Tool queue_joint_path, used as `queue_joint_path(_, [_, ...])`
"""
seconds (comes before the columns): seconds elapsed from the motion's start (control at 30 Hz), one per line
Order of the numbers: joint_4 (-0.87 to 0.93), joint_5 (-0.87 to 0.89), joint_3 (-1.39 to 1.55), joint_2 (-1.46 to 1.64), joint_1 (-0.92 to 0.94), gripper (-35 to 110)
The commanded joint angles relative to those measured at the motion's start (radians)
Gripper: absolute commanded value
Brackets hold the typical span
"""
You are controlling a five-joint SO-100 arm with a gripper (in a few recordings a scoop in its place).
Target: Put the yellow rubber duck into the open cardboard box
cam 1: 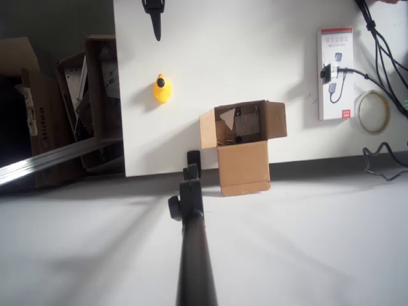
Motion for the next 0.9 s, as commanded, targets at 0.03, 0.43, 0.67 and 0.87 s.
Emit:
queue_joint_path(0.03, [-0.002,0.005,0.018,0.006,0.006,-1])
queue_joint_path(0.43, [-0.005,-0.003,0.018,0.002,-0.006,-1])
queue_joint_path(0.67, [-0.008,-0.003,0.018,-0.002,-0.014,-1])
queue_joint_path(0.87, [-0.005,0.006,0.018,0.002,-0.005,-1])
